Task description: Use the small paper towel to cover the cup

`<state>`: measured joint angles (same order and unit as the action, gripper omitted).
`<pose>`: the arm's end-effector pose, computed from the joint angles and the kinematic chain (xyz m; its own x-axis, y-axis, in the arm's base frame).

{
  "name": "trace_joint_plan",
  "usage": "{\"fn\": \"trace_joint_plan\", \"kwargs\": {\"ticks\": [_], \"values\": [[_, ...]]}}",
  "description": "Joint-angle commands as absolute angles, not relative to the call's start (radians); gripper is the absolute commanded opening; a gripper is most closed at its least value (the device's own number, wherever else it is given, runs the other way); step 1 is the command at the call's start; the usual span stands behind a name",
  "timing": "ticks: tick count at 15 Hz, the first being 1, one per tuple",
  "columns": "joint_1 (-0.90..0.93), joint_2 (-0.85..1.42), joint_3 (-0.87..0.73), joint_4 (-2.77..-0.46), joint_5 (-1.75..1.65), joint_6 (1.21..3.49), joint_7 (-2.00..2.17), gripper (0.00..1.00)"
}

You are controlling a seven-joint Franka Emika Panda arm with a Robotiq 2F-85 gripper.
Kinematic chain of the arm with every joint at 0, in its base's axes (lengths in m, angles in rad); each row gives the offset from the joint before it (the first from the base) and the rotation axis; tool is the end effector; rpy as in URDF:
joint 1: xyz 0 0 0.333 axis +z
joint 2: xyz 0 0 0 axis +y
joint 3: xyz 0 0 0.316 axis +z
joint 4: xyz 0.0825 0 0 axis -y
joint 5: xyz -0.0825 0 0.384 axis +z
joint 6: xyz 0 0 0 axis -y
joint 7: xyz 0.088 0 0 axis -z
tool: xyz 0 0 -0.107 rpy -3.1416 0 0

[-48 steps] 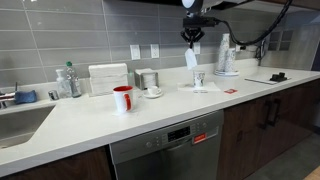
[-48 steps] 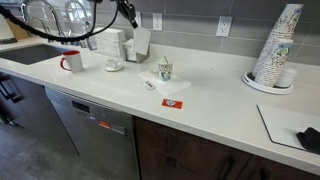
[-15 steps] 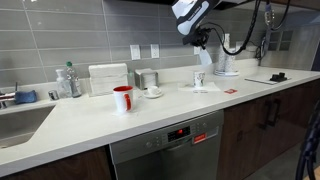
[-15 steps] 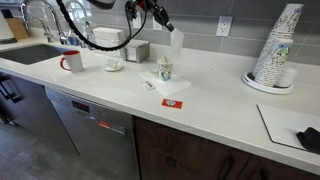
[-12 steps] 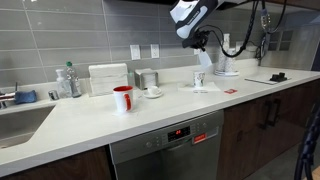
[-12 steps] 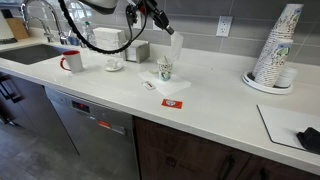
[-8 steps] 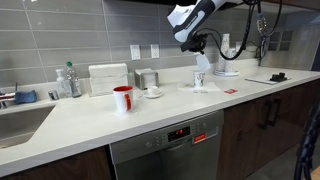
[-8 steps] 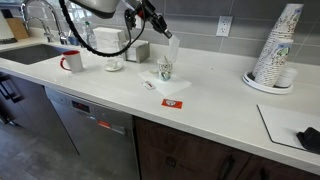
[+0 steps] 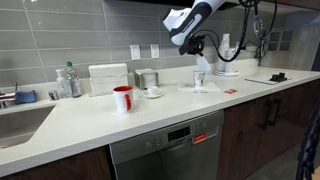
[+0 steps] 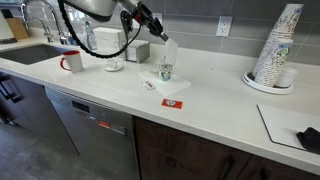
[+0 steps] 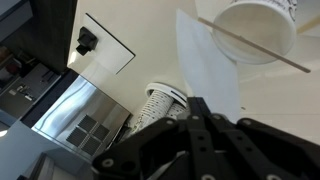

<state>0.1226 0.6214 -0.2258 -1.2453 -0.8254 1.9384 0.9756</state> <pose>0.7394 -0.0820 0.4441 0.6887 -0.3793 0.6179 -0.7151 -0.4960 0.4926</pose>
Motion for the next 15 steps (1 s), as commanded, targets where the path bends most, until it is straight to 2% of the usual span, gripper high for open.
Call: {"fn": "trace_joint_plan", "kwargs": {"ticks": [1, 10, 15], "values": [[0.134, 0.626, -0.211, -1.239, -0.873, 1.911, 0.971, 0.0], [0.156, 0.651, -0.169, -1.235, -0.922, 1.795, 0.872, 0.0], [0.159, 0.668, -0.157, -1.227, -0.94, 1.807, 0.823, 0.0]]}}
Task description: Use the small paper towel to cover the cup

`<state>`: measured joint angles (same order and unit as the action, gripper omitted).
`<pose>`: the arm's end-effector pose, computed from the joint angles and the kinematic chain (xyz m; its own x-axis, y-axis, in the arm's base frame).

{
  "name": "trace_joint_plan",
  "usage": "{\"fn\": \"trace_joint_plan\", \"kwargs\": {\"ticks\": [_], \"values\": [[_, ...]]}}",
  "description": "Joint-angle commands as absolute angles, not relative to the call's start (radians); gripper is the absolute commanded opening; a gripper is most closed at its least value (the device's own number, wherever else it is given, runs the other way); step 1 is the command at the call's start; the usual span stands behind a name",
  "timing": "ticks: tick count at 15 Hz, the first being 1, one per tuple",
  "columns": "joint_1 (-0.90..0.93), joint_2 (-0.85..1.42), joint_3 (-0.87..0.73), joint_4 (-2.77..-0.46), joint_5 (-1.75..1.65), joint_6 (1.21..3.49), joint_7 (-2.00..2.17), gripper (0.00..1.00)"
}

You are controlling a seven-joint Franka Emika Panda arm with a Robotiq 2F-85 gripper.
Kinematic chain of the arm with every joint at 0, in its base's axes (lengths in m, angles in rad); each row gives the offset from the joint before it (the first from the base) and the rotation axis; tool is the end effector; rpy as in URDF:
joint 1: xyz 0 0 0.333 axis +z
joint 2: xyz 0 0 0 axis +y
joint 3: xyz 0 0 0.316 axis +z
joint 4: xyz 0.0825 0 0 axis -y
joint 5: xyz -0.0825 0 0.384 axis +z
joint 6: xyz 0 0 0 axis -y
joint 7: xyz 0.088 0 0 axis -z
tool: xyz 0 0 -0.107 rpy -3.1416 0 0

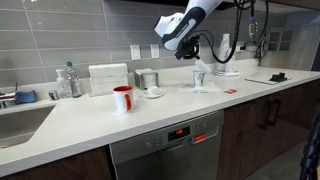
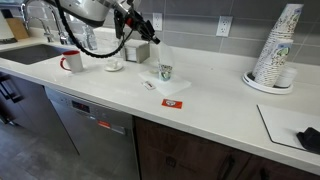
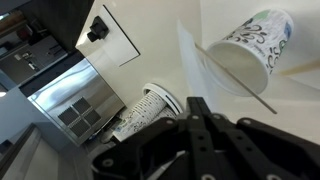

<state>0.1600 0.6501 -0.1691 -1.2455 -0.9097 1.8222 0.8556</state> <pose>0.7378 -0.0378 0.4182 0.8278 -0.2654 0.4944 -0.5566 -0.4998 0.6636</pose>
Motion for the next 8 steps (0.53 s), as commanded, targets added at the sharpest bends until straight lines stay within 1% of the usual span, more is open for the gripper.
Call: {"fn": "trace_joint_plan", "kwargs": {"ticks": [1, 8], "values": [[0.16, 0.67, -0.157, -1.225, -0.947, 1.805, 0.82, 0.0], [0.183, 0.675, -0.149, -1.225, -1.024, 1.79, 0.799, 0.0]]}}
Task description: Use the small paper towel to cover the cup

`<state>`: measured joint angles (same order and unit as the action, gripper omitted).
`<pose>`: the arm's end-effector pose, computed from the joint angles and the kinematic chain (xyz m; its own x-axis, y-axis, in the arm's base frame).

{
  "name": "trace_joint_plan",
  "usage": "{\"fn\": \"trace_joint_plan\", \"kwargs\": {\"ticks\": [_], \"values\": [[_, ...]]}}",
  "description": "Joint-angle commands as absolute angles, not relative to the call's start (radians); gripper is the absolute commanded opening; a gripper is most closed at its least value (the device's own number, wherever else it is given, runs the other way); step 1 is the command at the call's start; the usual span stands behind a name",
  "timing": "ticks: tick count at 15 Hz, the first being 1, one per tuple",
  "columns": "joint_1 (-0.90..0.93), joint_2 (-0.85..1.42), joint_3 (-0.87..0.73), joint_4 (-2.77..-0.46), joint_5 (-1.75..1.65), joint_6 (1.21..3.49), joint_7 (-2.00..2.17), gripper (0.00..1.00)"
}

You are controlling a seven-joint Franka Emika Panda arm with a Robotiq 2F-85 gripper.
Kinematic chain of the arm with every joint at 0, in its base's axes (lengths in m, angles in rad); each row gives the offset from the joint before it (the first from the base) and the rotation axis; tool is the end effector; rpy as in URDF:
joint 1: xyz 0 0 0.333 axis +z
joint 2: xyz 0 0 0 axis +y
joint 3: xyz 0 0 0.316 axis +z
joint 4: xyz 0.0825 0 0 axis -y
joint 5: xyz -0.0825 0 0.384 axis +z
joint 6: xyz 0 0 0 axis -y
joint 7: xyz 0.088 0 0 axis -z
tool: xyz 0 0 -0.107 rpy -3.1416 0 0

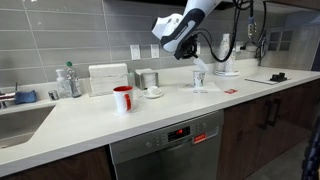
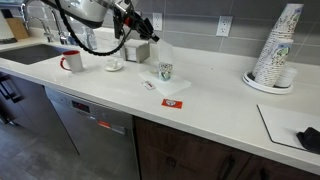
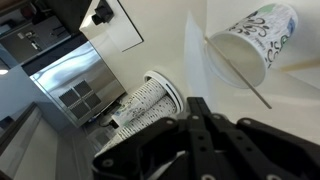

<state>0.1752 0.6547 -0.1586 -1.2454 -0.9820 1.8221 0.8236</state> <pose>0.7406 -0.0238 0.4188 0.8576 -0.1798 0.4819 -0.5031 -0.4879 0.7133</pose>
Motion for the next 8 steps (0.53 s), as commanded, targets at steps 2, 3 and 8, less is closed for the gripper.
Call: {"fn": "trace_joint_plan", "kwargs": {"ticks": [2, 3, 8], "values": [[0.187, 0.681, -0.144, -1.223, -1.041, 1.783, 0.79, 0.0], [0.189, 0.684, -0.142, -1.221, -1.048, 1.778, 0.785, 0.0], [0.192, 0.703, -0.133, -1.215, -1.063, 1.761, 0.746, 0.0]]}}
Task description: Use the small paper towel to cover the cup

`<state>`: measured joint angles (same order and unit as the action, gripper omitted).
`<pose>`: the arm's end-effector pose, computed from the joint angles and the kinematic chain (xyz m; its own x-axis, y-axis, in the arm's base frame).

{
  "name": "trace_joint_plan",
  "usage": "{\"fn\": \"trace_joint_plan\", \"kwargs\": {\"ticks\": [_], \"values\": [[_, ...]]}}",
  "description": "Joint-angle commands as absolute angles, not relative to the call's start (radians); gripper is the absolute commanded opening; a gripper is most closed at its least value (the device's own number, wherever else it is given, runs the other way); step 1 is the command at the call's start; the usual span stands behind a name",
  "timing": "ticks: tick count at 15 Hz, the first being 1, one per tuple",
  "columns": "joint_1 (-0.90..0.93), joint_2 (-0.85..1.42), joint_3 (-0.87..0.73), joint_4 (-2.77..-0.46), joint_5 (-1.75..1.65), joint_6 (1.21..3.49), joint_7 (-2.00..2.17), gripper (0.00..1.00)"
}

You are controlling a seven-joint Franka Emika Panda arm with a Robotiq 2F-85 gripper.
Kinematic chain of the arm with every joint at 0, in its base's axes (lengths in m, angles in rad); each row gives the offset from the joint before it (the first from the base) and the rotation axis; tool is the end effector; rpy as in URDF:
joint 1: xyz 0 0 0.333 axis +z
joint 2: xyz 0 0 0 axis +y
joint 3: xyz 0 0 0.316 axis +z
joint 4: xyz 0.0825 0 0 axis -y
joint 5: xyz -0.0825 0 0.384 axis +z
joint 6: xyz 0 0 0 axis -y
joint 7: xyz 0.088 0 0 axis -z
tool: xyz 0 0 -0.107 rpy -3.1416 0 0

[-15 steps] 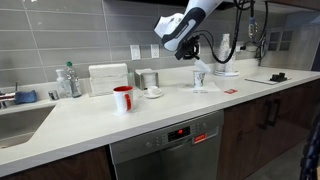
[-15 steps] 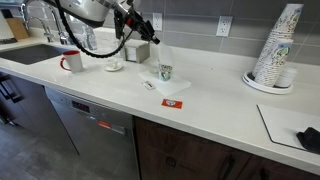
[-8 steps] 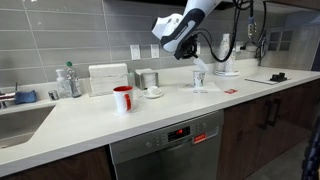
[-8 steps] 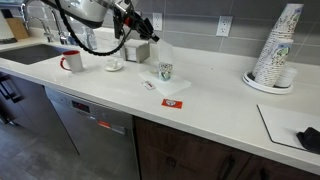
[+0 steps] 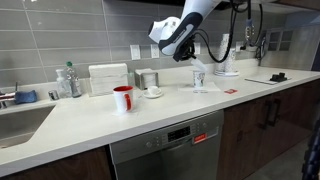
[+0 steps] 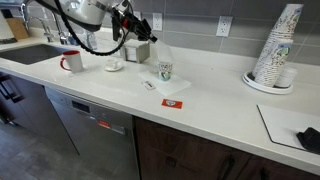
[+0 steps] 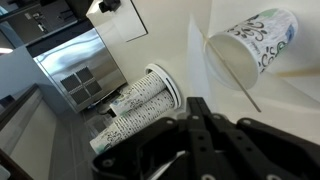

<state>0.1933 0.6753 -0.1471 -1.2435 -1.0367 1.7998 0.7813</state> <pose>0.7424 -0.0080 0.4071 0.8939 -0.1113 0.4342 -0.4329 -0.4653 0.7721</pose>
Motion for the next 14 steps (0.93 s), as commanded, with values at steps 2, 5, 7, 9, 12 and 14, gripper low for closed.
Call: {"fn": "trace_joint_plan", "kwargs": {"ticks": [2, 5, 7, 9, 12, 14], "values": [[0.192, 0.708, -0.127, -1.213, -1.066, 1.763, 0.723, 0.0], [0.192, 0.717, -0.118, -1.206, -1.065, 1.77, 0.688, 0.0], [0.193, 0.723, -0.114, -1.198, -1.063, 1.769, 0.663, 0.0], [0.189, 0.733, -0.108, -1.188, -1.054, 1.772, 0.632, 0.0], [0.186, 0.747, -0.104, -1.171, -1.046, 1.772, 0.591, 0.0], [0.184, 0.761, -0.102, -1.153, -1.04, 1.772, 0.566, 0.0]]}}
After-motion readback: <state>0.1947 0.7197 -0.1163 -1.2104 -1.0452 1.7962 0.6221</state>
